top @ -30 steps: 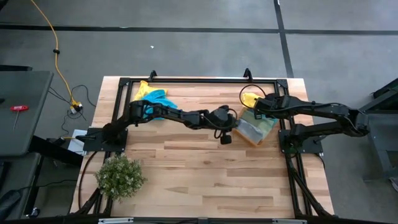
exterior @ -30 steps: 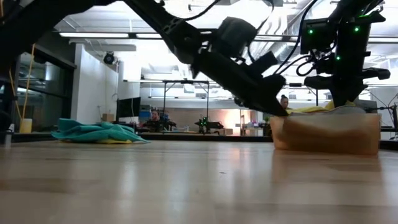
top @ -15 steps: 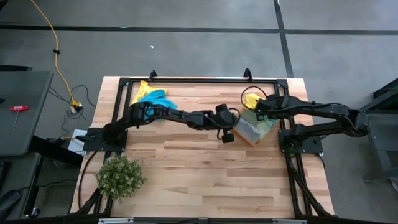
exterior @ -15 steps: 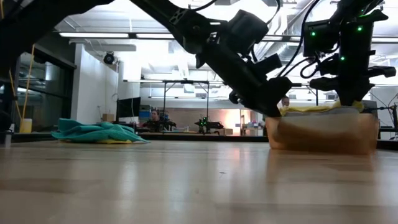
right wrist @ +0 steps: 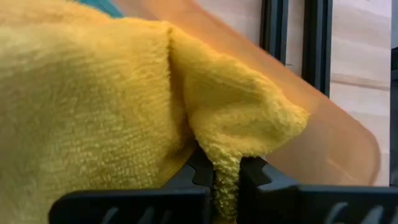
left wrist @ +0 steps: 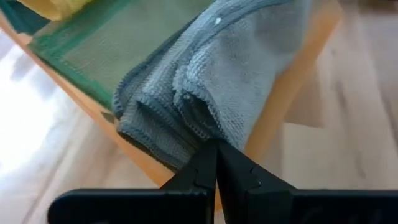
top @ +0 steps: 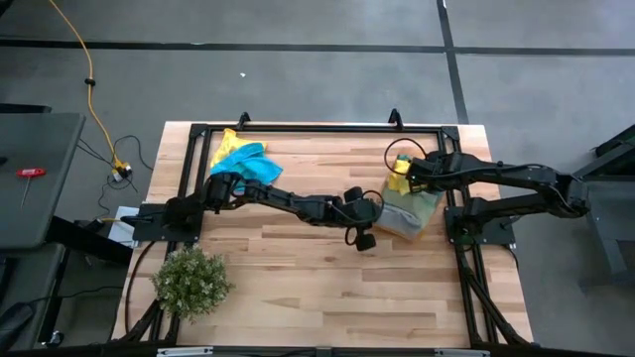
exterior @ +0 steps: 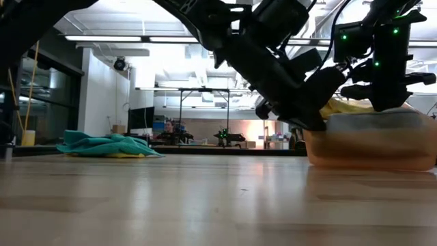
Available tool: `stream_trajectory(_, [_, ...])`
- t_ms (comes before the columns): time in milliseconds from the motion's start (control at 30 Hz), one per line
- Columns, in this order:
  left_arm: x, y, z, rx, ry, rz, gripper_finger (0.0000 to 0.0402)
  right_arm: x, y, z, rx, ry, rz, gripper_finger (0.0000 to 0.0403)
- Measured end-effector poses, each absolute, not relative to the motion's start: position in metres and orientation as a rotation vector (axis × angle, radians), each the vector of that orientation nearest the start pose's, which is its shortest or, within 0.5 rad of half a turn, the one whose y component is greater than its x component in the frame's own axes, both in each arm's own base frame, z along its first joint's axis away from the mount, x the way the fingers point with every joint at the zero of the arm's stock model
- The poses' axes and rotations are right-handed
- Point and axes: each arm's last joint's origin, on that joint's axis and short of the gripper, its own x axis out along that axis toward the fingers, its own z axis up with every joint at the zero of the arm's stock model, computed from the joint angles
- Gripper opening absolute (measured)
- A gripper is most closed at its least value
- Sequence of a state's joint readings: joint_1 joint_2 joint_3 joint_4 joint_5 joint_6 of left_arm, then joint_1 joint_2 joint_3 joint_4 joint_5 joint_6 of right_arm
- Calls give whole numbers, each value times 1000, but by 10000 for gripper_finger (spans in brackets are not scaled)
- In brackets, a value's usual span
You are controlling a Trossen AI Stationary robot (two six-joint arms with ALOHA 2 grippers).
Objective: Fold microfiber towels
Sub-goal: Put the right folded yellow microfiber cloth into the orange bin
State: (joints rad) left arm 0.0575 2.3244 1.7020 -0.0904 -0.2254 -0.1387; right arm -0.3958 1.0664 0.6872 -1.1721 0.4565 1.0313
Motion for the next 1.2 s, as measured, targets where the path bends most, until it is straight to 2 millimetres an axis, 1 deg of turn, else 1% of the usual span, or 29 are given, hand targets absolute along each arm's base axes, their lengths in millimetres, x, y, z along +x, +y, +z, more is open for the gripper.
stream_trajectory(133, [509,29,140,-112,655,298,0,128,-68,206,694,1075,-1422,9])
stream_trajectory(300, [511,27,142,-160,618,248,0,129,-69,206,682,1065,-1411,9])
stream_trajectory(467, [511,35,143,-181,609,267,0,131,-70,207,656,1056,-1401,14])
stream_trajectory(567, [511,40,144,-200,600,281,0,130,-71,207,632,1046,-1416,36])
stream_trajectory(733, [511,48,145,-210,597,288,0,130,-72,208,598,1030,-1439,106])
stream_trajectory(800, [511,48,145,-210,597,287,0,130,-72,208,580,1020,-1451,134])
stream_trajectory(900, [511,50,145,-209,597,290,0,131,-73,208,565,1012,-1450,165])
stream_trajectory(1000, [508,52,149,-187,614,288,0,132,-73,208,545,1016,-1424,182])
stream_trajectory(1100, [502,57,158,-157,654,292,0,133,-74,209,515,1015,-1420,185])
stream_trajectory(1133, [499,59,164,-141,663,296,0,133,-74,209,504,1004,-1424,184])
stream_trajectory(1200, [491,62,186,-104,673,308,0,135,-75,210,485,990,-1413,181])
